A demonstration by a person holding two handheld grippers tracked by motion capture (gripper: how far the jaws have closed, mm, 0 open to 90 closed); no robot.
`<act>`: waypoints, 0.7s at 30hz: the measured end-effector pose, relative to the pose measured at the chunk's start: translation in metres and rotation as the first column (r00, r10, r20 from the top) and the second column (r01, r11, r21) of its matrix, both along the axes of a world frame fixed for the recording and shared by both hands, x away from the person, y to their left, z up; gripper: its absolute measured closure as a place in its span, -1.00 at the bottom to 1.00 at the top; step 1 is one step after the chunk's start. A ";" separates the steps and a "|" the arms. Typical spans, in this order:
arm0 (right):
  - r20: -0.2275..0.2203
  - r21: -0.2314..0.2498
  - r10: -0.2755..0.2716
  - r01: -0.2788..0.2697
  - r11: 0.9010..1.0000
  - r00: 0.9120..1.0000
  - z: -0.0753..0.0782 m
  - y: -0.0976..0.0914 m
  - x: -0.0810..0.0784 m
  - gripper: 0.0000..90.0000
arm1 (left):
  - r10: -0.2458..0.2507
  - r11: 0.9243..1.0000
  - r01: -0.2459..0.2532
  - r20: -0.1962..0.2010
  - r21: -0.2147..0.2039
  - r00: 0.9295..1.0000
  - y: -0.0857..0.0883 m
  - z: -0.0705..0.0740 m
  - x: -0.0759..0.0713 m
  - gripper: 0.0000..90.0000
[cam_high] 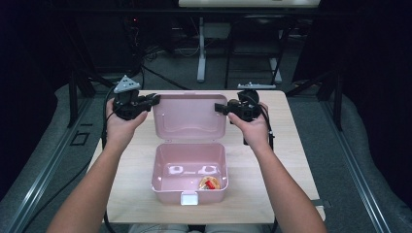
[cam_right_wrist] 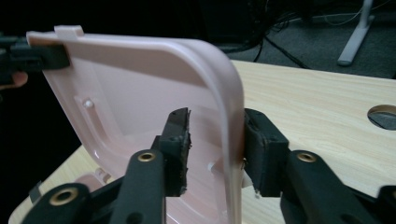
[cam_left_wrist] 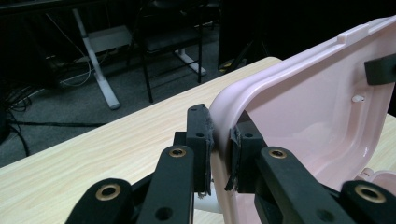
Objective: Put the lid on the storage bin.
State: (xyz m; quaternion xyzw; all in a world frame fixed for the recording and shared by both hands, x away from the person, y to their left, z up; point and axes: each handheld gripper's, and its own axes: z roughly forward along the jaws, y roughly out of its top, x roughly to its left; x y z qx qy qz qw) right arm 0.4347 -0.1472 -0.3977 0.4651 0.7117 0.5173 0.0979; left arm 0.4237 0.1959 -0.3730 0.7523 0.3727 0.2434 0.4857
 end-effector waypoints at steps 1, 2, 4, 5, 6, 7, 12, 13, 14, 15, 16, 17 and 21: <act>0.000 0.000 0.000 0.000 1.000 1.000 0.000 0.000 0.000 0.36 | 0.000 1.000 0.000 0.000 0.000 1.000 0.000 0.000 0.000 0.79; -0.004 -0.003 0.004 -0.004 1.000 1.000 -0.001 0.001 0.001 0.36 | -0.002 1.000 0.002 0.002 0.000 1.000 0.000 0.000 0.000 0.79; -0.008 0.000 0.015 -0.015 1.000 1.000 -0.002 0.003 0.002 0.31 | -0.011 1.000 0.011 0.004 -0.004 1.000 -0.001 0.000 -0.001 0.79; -0.011 -0.005 0.020 -0.020 1.000 1.000 -0.003 0.004 0.003 0.29 | -0.011 1.000 0.011 0.004 0.000 1.000 -0.002 0.000 -0.001 0.79; -0.011 -0.005 0.020 -0.020 1.000 1.000 -0.003 0.004 0.003 0.29 | -0.009 1.000 0.009 0.006 0.002 1.000 -0.003 0.000 -0.001 0.79; -0.012 -0.015 0.017 -0.017 1.000 1.000 -0.004 0.005 0.003 0.29 | -0.006 1.000 0.006 0.005 0.001 1.000 -0.003 -0.001 -0.001 0.79; 0.002 -0.022 0.021 -0.021 1.000 1.000 -0.004 0.005 0.001 0.37 | 0.005 1.000 -0.005 -0.011 -0.020 1.000 0.000 -0.006 0.001 0.79; 0.007 -0.024 0.021 -0.021 0.999 1.000 -0.004 0.005 0.000 0.39 | 0.004 0.999 -0.005 -0.013 -0.033 1.000 0.001 -0.006 0.002 0.79; 0.012 -0.028 0.023 -0.023 0.999 1.000 -0.004 0.005 0.000 0.40 | 0.004 0.999 -0.005 -0.020 -0.046 1.000 0.002 -0.007 0.002 0.79; 0.015 -0.032 0.027 -0.027 0.999 1.000 -0.004 0.005 -0.001 0.41 | -0.001 0.998 -0.001 -0.026 -0.061 1.000 0.003 -0.007 0.002 0.78; 0.017 -0.033 0.029 -0.028 0.999 0.999 -0.003 0.005 -0.001 0.41 | -0.003 0.997 0.000 -0.032 -0.079 0.999 0.003 -0.008 0.002 0.76; 0.020 -0.035 0.031 -0.030 0.999 0.999 -0.004 0.005 -0.001 0.42 | -0.007 0.996 0.004 -0.036 -0.085 0.999 0.004 -0.008 0.002 0.75; 0.020 -0.027 0.039 -0.038 0.999 0.999 -0.004 0.004 -0.002 0.44 | -0.018 0.995 0.013 -0.046 -0.098 0.999 0.005 -0.009 0.000 0.59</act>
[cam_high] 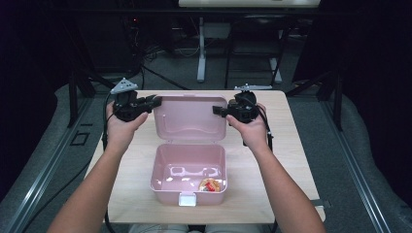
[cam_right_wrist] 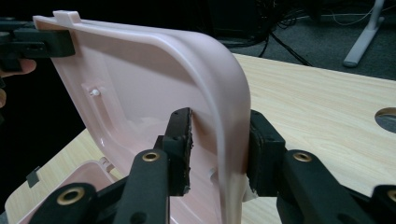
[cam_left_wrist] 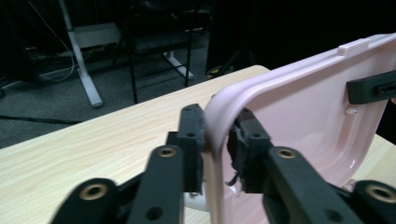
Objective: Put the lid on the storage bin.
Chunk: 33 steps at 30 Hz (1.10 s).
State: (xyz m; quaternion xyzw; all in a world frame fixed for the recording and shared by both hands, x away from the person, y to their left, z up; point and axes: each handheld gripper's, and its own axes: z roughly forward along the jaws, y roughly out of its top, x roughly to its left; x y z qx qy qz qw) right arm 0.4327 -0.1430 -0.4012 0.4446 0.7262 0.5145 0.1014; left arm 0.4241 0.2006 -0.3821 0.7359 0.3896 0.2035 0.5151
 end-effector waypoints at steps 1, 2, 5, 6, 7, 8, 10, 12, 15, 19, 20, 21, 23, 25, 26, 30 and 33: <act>0.001 -0.001 0.000 0.000 1.000 1.000 0.000 0.000 -0.001 0.45 | 0.000 1.000 0.000 0.004 -0.001 1.000 0.000 -0.001 -0.001 0.57; 0.003 -0.003 0.002 -0.002 1.000 1.000 0.000 0.000 -0.002 0.45 | -0.001 1.000 0.001 0.001 -0.005 1.000 0.001 -0.001 -0.002 0.57; 0.012 -0.001 0.003 -0.003 1.000 1.000 -0.001 0.001 -0.005 0.47 | -0.010 1.000 0.010 -0.027 -0.011 1.000 0.004 -0.005 -0.004 0.53; 0.014 -0.001 0.003 -0.003 1.000 1.000 -0.001 0.001 -0.006 0.47 | -0.011 1.000 0.011 -0.031 -0.006 0.999 0.005 -0.007 -0.005 0.52; 0.017 -0.004 0.003 -0.003 1.000 1.000 -0.001 0.001 -0.007 0.48 | -0.016 1.000 0.016 -0.036 -0.004 0.999 0.005 -0.009 -0.006 0.52; 0.020 -0.010 0.002 -0.002 1.000 1.000 -0.001 0.001 -0.009 0.48 | -0.025 1.000 0.025 -0.044 0.006 0.999 0.006 -0.011 -0.006 0.52; 0.029 -0.016 -0.006 0.006 1.000 1.000 -0.001 0.001 -0.011 0.49 | -0.030 0.999 0.031 -0.049 0.011 0.998 0.006 -0.015 -0.008 0.53; 0.035 -0.021 -0.008 0.009 1.000 0.999 -0.001 0.000 -0.013 0.49 | -0.033 0.999 0.034 -0.051 0.013 0.998 0.006 -0.019 -0.010 0.58; 0.046 -0.023 -0.011 0.013 1.000 0.999 -0.001 -0.001 -0.017 0.49 | -0.036 0.999 0.036 -0.046 0.015 0.998 0.007 -0.021 -0.013 0.67; 0.062 -0.035 -0.014 0.016 0.999 0.998 0.001 0.001 -0.021 0.49 | -0.020 1.000 0.021 -0.047 0.019 0.999 0.009 -0.021 -0.014 0.79; 0.068 -0.044 -0.012 0.015 0.999 0.998 0.002 0.002 -0.021 0.49 | -0.015 0.999 0.016 -0.046 0.029 0.999 0.008 -0.020 -0.014 0.80; 0.068 -0.053 -0.014 0.018 0.998 0.998 0.003 0.004 -0.021 0.49 | -0.011 0.999 0.013 -0.051 0.037 0.999 0.008 -0.019 -0.014 0.80; 0.071 -0.053 -0.017 0.021 0.998 0.997 0.004 0.005 -0.019 0.49 | 0.004 0.999 -0.002 -0.040 0.041 0.999 0.007 -0.018 -0.014 0.81; 0.072 -0.051 -0.017 0.020 0.998 0.997 0.005 0.006 -0.018 0.49 | 0.011 0.999 -0.010 -0.033 0.037 0.999 0.008 -0.016 -0.013 0.82; 0.072 -0.046 -0.019 0.022 0.999 0.997 0.005 0.006 -0.017 0.49 | 0.016 0.999 -0.015 -0.029 0.034 0.999 0.008 -0.015 -0.012 0.82; 0.093 -0.053 -0.024 0.029 0.998 0.995 0.010 0.009 -0.014 0.47 | 0.030 0.999 -0.029 -0.003 0.035 1.000 0.009 -0.010 -0.012 0.83; 0.110 -0.063 -0.025 0.032 0.998 0.994 0.014 0.012 -0.011 0.45 | 0.038 0.999 -0.038 0.009 0.028 0.999 0.010 -0.009 -0.012 0.83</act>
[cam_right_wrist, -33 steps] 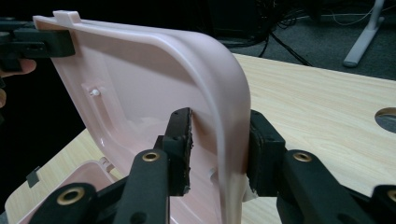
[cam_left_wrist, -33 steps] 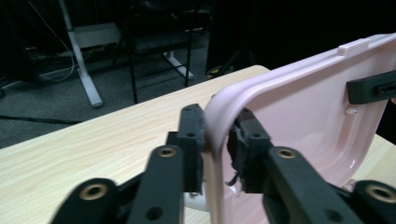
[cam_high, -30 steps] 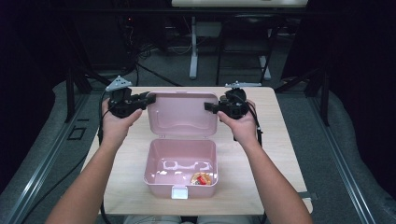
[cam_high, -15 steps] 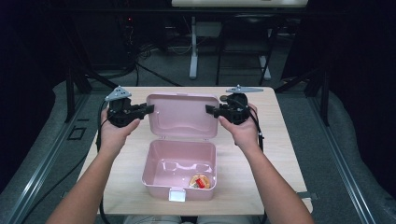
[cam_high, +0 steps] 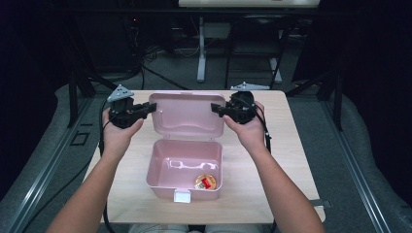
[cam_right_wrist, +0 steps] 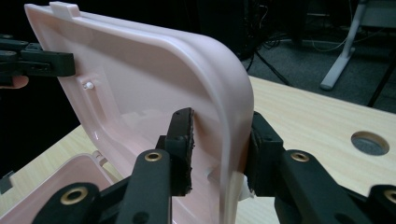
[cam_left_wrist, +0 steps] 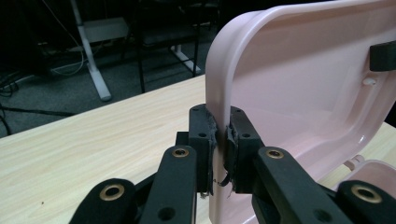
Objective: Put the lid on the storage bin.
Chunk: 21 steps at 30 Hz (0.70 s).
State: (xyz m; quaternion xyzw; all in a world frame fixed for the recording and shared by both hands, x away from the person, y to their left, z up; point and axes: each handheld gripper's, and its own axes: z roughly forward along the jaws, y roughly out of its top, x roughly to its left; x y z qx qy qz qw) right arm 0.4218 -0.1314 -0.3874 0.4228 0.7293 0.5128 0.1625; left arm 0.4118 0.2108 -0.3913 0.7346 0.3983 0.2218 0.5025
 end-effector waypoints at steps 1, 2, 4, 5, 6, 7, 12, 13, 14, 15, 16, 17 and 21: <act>0.001 -0.003 0.000 0.000 1.000 1.000 0.001 0.001 0.002 0.44 | 0.002 1.000 -0.002 0.002 -0.001 1.000 0.001 0.000 0.000 0.83; -0.003 -0.007 0.002 -0.002 1.000 1.000 0.002 0.002 0.003 0.44 | 0.003 1.000 -0.003 0.003 -0.001 1.000 0.001 0.000 0.000 0.83; -0.002 -0.015 0.007 -0.007 1.000 1.000 0.003 0.003 0.004 0.43 | 0.001 1.000 -0.001 0.006 -0.007 1.000 0.003 0.000 -0.001 0.82; 0.000 -0.018 0.009 -0.009 1.000 1.000 0.003 0.004 0.005 0.42 | -0.003 1.000 0.003 0.007 -0.003 1.000 0.004 0.000 -0.001 0.82; -0.005 -0.018 0.009 -0.009 1.000 1.000 0.003 0.005 0.005 0.41 | -0.007 1.000 0.006 0.007 0.001 1.000 0.004 0.000 -0.002 0.82; -0.005 -0.017 0.007 -0.007 1.000 1.000 0.003 0.005 0.005 0.39 | -0.009 1.000 0.009 0.011 0.001 1.000 0.004 0.000 -0.003 0.81; 0.001 -0.005 0.002 -0.002 1.000 1.000 0.002 0.006 0.001 0.34 | -0.014 1.000 0.013 0.027 0.019 1.000 0.004 -0.002 -0.006 0.82; -0.003 0.006 0.008 -0.008 1.000 1.000 0.002 0.005 0.000 0.32 | -0.014 1.000 0.013 0.029 0.024 0.999 0.004 -0.003 -0.006 0.82; -0.005 0.011 0.015 -0.014 1.000 1.000 0.001 0.005 -0.002 0.30 | -0.015 0.999 0.014 0.028 0.029 0.999 0.004 -0.004 -0.007 0.82; 0.000 0.012 0.019 -0.019 1.000 1.000 0.001 0.005 -0.003 0.30 | -0.015 0.999 0.014 0.026 0.037 1.000 0.004 -0.004 -0.007 0.83; 0.000 0.008 0.031 -0.031 1.000 1.000 -0.001 0.004 -0.006 0.30 | -0.016 0.999 0.015 0.030 0.039 0.999 0.004 -0.006 -0.007 0.83; 0.000 0.008 0.035 -0.035 0.999 0.999 -0.002 0.003 -0.007 0.30 | -0.015 0.999 0.014 0.029 0.045 0.999 0.003 -0.008 -0.007 0.84; 0.012 0.025 0.045 -0.045 0.999 0.999 -0.004 -0.001 -0.013 0.30 | -0.018 0.999 0.017 0.032 0.039 0.999 0.004 -0.009 -0.008 0.85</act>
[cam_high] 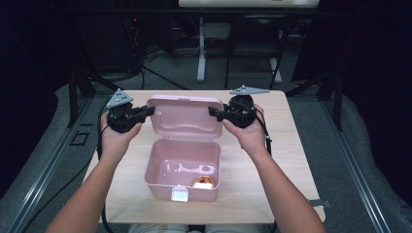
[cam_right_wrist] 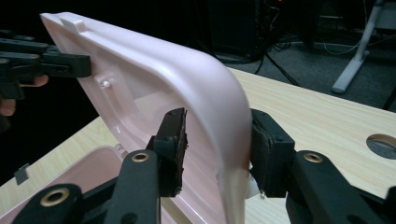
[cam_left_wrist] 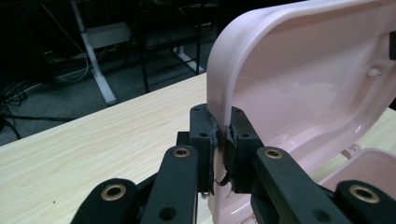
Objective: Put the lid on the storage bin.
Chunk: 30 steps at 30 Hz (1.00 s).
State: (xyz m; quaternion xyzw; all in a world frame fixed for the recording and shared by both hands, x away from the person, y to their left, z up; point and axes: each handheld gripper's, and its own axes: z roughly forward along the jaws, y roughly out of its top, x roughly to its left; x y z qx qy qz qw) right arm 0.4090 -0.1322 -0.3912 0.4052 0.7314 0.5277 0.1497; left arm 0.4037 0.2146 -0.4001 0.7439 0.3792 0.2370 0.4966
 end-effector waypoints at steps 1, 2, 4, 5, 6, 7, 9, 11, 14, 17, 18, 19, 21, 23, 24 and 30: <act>-0.002 0.001 0.002 -0.002 1.000 1.000 0.000 -0.002 -0.002 0.31 | 0.000 1.000 0.000 0.003 0.002 1.000 0.000 0.000 -0.001 0.85; -0.003 0.006 0.004 -0.004 1.000 1.000 0.000 -0.003 -0.003 0.33 | 0.002 1.000 -0.002 0.007 0.001 1.000 -0.001 0.000 -0.002 0.85; -0.003 0.014 0.011 -0.011 1.000 1.000 0.001 -0.005 -0.007 0.36 | 0.000 1.000 0.000 0.013 -0.001 1.000 0.000 0.000 -0.004 0.85; 0.004 0.010 0.010 -0.010 1.000 1.000 0.001 -0.005 -0.009 0.37 | -0.004 1.000 0.003 0.018 0.003 1.000 -0.001 0.000 -0.005 0.85; 0.011 0.005 0.012 -0.012 1.000 1.000 0.001 -0.005 -0.011 0.39 | -0.005 1.000 0.005 0.020 0.001 1.000 -0.001 0.000 -0.007 0.85; 0.017 -0.003 0.008 -0.008 1.000 1.000 0.001 -0.005 -0.013 0.41 | -0.006 1.000 0.006 0.024 0.002 1.000 -0.001 -0.001 -0.008 0.85; 0.030 -0.010 0.009 -0.008 1.000 1.000 0.000 -0.005 -0.018 0.41 | -0.009 1.000 0.009 0.033 -0.006 0.999 0.000 -0.003 -0.011 0.85; 0.036 -0.006 0.013 -0.012 1.000 0.999 -0.001 -0.006 -0.023 0.40 | -0.015 1.000 0.016 0.047 -0.010 0.999 0.001 -0.004 -0.015 0.85; 0.048 -0.013 0.013 -0.012 1.000 0.999 -0.005 -0.006 -0.031 0.38 | -0.030 0.999 0.031 0.047 -0.019 0.998 0.003 -0.005 -0.020 0.83; 0.053 -0.025 0.008 -0.007 1.000 0.999 -0.009 -0.006 -0.037 0.38 | -0.046 0.999 0.047 0.036 -0.027 0.998 0.006 -0.005 -0.024 0.81; 0.049 -0.029 0.010 -0.008 1.000 0.999 -0.010 -0.006 -0.039 0.40 | -0.052 0.998 0.053 0.035 -0.035 0.998 0.007 -0.005 -0.026 0.81; 0.055 -0.031 0.013 -0.011 0.999 0.998 -0.011 -0.006 -0.041 0.40 | -0.058 0.998 0.059 0.028 -0.034 0.998 0.009 -0.005 -0.027 0.80; 0.059 -0.036 0.017 -0.015 0.999 0.998 -0.011 -0.007 -0.046 0.41 | -0.065 0.997 0.066 0.022 -0.041 0.998 0.010 -0.005 -0.030 0.78; 0.056 -0.041 0.015 -0.013 0.999 0.998 -0.010 -0.007 -0.049 0.42 | -0.066 0.997 0.067 0.020 -0.038 0.998 0.010 -0.006 -0.033 0.78; 0.055 -0.040 0.016 -0.013 0.999 0.998 -0.010 -0.007 -0.051 0.41 | -0.067 0.997 0.068 0.015 -0.038 0.998 0.011 -0.006 -0.035 0.77; 0.055 -0.038 0.009 -0.007 0.999 0.998 -0.014 -0.009 -0.060 0.38 | -0.078 0.996 0.078 0.005 -0.051 0.997 0.013 -0.009 -0.040 0.75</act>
